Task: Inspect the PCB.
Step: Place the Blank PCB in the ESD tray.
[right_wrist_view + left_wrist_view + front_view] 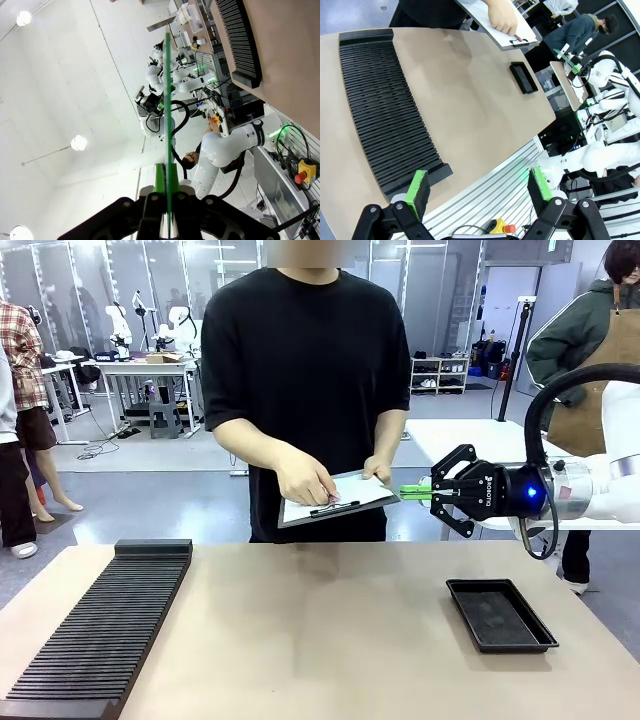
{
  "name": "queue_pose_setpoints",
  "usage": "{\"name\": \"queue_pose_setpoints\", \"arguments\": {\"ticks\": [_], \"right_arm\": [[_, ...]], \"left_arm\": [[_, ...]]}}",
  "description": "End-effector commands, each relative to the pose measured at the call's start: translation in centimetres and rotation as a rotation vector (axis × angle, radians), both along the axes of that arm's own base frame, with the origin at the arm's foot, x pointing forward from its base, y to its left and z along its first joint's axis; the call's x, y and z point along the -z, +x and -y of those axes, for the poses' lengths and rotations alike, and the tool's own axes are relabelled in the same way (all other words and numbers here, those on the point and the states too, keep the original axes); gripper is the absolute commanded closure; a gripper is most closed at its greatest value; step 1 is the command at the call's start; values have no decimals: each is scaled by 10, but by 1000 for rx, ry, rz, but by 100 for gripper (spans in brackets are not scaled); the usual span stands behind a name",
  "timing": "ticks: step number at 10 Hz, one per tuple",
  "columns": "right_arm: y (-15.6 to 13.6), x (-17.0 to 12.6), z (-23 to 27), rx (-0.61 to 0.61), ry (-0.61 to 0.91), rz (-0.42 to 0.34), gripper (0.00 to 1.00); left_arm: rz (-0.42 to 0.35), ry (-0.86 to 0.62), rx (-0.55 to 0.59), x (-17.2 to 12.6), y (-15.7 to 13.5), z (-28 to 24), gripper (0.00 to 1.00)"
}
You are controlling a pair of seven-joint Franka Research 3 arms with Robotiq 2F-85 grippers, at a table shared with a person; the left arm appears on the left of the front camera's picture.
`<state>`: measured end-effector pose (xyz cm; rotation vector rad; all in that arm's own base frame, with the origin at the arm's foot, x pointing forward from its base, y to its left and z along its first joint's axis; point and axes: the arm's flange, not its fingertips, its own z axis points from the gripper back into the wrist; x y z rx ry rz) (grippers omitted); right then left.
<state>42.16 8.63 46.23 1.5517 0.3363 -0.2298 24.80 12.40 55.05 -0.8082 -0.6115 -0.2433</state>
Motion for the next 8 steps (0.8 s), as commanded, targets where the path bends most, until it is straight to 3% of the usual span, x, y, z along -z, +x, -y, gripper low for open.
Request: {"name": "queue_pose_setpoints", "arguments": {"ticks": [1, 4, 6, 8], "right_arm": [[-1, -2, -1, -3, -1, 4, 100], [0, 0, 0, 0, 0, 0, 97], [-7, -12, 14, -90, -170, 170, 97], [-16, -11, 43, -95, -430, 326, 97]], "left_arm": [[-2, 4, 0, 0, 0, 0, 0], [-2, 4, 0, 0, 0, 0, 0], [-2, 4, 0, 0, 0, 0, 0], [-2, 4, 0, 0, 0, 0, 0]]}}
